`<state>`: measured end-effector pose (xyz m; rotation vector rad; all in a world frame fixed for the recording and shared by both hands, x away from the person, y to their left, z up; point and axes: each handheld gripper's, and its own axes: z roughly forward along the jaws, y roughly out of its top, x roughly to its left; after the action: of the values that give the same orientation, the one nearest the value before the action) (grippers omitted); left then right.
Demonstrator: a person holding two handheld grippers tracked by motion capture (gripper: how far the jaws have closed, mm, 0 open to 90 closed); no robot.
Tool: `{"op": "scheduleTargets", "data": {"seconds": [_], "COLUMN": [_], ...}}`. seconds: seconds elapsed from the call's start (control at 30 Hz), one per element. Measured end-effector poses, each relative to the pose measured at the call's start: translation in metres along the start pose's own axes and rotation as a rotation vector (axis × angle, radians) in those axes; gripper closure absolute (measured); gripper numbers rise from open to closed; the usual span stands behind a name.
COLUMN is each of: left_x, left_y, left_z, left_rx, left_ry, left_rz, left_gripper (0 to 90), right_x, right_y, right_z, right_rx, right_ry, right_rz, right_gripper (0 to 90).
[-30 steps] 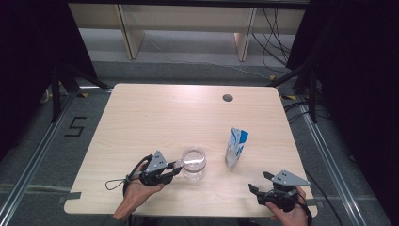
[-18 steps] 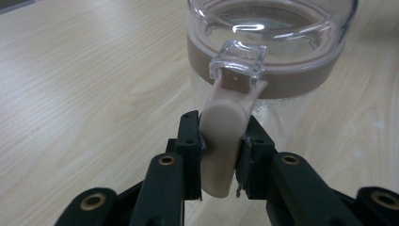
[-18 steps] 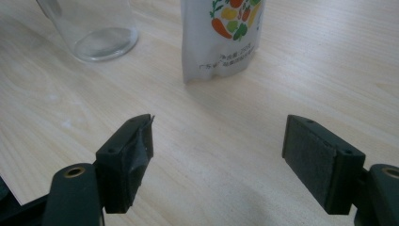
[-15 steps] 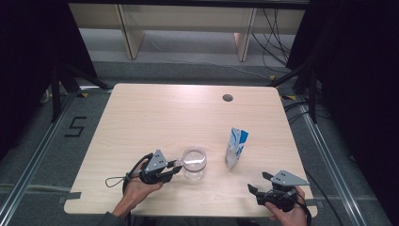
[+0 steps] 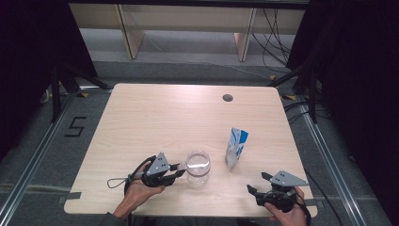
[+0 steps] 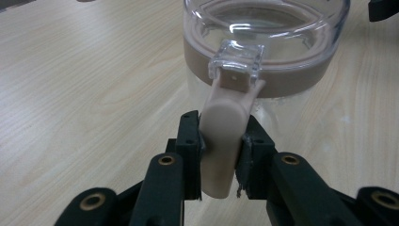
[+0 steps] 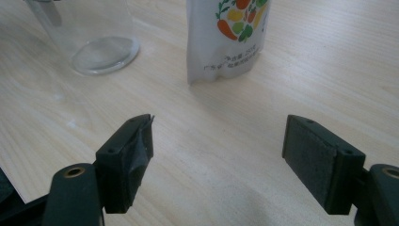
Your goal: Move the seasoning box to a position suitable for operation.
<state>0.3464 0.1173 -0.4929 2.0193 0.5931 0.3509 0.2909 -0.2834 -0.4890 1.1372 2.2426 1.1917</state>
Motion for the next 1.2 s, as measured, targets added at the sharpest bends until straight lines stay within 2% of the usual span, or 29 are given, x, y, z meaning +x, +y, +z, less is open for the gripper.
{"op": "scheduleTargets", "data": {"seconds": [0.1,0.17,0.27,0.3,0.33,0.37,0.43,0.5,0.53,0.6,0.63,0.7,0.73,0.8,0.83,0.87,0.9,0.93,0.97,1.0,1.03,1.07,1.1,1.13,1.2], "left_x": [0.002,0.003,0.004,0.005,0.005,0.005,0.003,0.003,-0.001,-0.003,-0.007,-0.007,-0.011,-0.013,-0.016,-0.015,-0.017,-0.018,-0.019,-0.02,-0.02,-0.021,-0.021,-0.022,-0.022], "left_y": [0.0,0.0,-0.002,-0.003,-0.003,-0.003,-0.003,-0.002,-0.002,-0.003,-0.003,-0.003,-0.004,-0.004,-0.004,-0.004,-0.005,-0.006,-0.006,-0.008,-0.008,-0.007,-0.007,-0.008,-0.008], "left_z": [0.001,0.001,0.001,0.002,0.002,0.0,-0.003,-0.005,-0.01,-0.012,-0.015,-0.018,-0.021,-0.026,-0.027,-0.029,-0.03,-0.031,-0.032,-0.034,-0.034,-0.034,-0.034,-0.034,-0.034], "left_rx": [0.0,-0.008,0.0,-0.01,-0.01,-0.001,0.001,0.008,0.014,0.006,0.01,0.014,0.008,0.003,-0.001,0.018,0.017,0.018,0.021,0.02,0.02,0.025,0.025,0.023,0.024], "left_ry": [0.013,0.018,0.025,0.018,0.018,0.036,0.056,0.048,0.04,0.033,0.035,0.038,0.038,0.03,0.035,0.034,0.048,0.054,0.045,0.056,0.056,0.057,0.057,0.057,0.054], "left_rz": [-0.007,-0.029,-0.067,-0.078,-0.078,-0.073,-0.102,-0.097,-0.104,-0.109,-0.145,-0.14,-0.183,-0.186,-0.205,-0.205,-0.227,-0.241,-0.253,-0.269,-0.269,-0.287,-0.287,-0.293,-0.295], "left_gripper": [72.8,71.1,63.9,62.0,60.5,56.6,49.9,45.2,42.7,39.2,37.0,35.9,33.0,30.2,29.5,28.8,28.1,27.3,26.6,26.5,26.3,26.0,25.5,25.1,24.5], "right_x": [0.0,0.001,0.001,0.001,0.001,0.001,0.001,0.0,0.0,0.001,0.0,0.0,0.0,0.002,0.003,0.004,0.003,0.003,0.003,0.003,0.006,0.007,0.007,0.005,0.004], "right_y": [0.0,0.0,0.0,0.0,0.0,0.0,0.0,0.0,0.0,-0.001,-0.001,-0.001,-0.001,0.0,0.0,0.0,0.0,0.001,0.001,0.002,0.001,0.001,0.001,0.002,0.001], "right_z": [0.0,0.001,0.001,0.0,0.0,0.0,0.001,0.001,0.0,-0.001,-0.001,-0.001,0.0,-0.001,-0.001,-0.001,0.0,0.001,0.002,0.002,0.002,0.001,0.001,0.001,0.002], "right_rx": [0.0,0.0,0.001,0.001,0.003,0.001,-0.004,-0.006,-0.01,-0.015,-0.011,-0.015,-0.028,-0.012,-0.013,-0.007,-0.018,-0.02,-0.026,-0.029,-0.02,-0.015,-0.015,-0.019,-0.037], "right_ry": [0.0,0.005,0.003,-0.005,0.002,-0.002,0.01,0.015,0.02,0.013,0.015,0.014,0.028,0.036,0.036,0.039,0.029,0.046,0.041,0.045,0.052,0.049,0.049,0.047,0.052], "right_rz": [0.003,0.002,0.001,-0.016,-0.004,-0.002,-0.003,-0.011,-0.011,0.0,0.006,0.007,-0.002,0.007,0.009,0.019,-0.003,-0.01,-0.022,-0.032,0.009,0.009,0.009,-0.017,-0.021], "right_gripper": [25.8,25.8,25.7,25.7,25.7,25.7,25.7,25.6,25.7,25.7,26.1,26.5,27.2,27.3,27.5,27.7,27.9,28.0,28.0,28.1,28.4,28.5,28.5,28.5,28.5]}}
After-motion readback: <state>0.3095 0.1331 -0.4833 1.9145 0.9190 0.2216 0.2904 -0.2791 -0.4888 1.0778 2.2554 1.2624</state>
